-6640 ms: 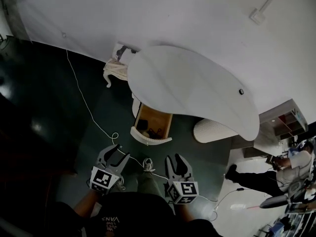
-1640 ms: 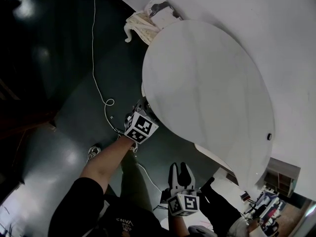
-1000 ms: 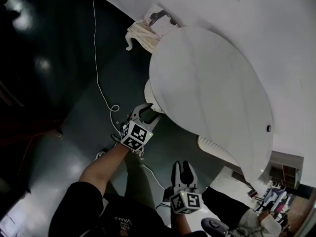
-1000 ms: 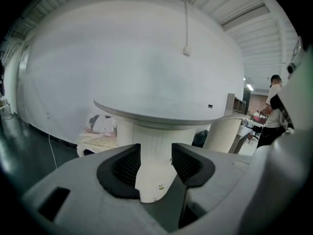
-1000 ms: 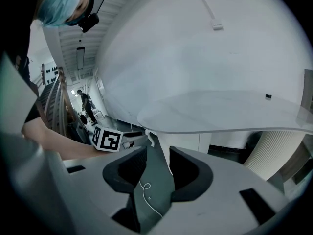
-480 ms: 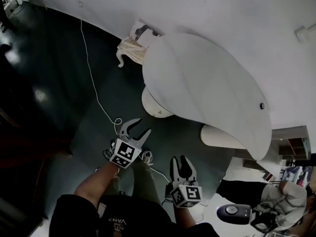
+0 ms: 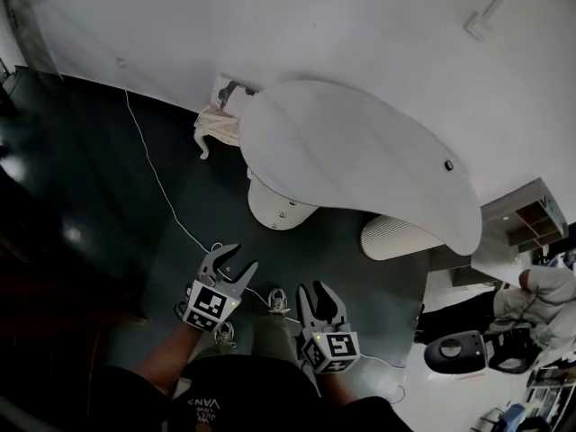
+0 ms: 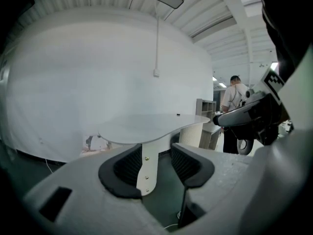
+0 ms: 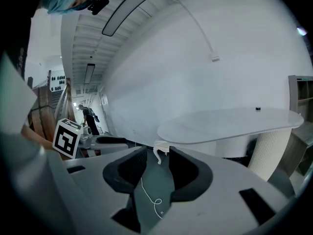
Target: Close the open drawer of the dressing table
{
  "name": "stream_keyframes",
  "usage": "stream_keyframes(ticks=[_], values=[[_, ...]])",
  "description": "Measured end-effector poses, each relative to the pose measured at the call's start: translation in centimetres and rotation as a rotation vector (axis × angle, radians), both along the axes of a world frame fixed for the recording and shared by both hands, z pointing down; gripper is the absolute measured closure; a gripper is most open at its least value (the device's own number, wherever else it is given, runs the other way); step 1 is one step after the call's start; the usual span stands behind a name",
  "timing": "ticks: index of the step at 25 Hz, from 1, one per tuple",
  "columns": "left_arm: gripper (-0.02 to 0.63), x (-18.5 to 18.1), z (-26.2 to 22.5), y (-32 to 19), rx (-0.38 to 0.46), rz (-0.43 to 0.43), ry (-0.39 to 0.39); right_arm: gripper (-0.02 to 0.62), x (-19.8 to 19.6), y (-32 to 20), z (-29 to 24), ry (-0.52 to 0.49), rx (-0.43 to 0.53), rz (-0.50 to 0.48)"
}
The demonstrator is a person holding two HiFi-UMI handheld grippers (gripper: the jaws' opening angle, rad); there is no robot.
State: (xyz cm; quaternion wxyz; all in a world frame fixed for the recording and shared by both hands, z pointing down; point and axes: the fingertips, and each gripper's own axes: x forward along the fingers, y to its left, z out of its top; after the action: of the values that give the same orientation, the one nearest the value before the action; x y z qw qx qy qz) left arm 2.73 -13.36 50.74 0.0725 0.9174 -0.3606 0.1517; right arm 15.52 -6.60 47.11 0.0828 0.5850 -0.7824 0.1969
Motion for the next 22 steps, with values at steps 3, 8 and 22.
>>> stream_keyframes(ticks=[3, 8, 22], values=[[0.411, -0.4, -1.5, 2.2, 0.027, 0.032, -0.008, 0.445, -0.6, 1.5, -0.4, -0.007, 0.027, 0.011], [0.414, -1.9, -3.5, 5.6, 0.061, 0.061, -0.019, 0.446, -2.0, 4.0, -2.0, -0.013, 0.055, 0.034], [0.509, -6.6, -6.3, 11.4, 0.143, 0.069, -0.041, 0.454, -4.2, 8.2, -3.7, 0.029, 0.124, 0.045]])
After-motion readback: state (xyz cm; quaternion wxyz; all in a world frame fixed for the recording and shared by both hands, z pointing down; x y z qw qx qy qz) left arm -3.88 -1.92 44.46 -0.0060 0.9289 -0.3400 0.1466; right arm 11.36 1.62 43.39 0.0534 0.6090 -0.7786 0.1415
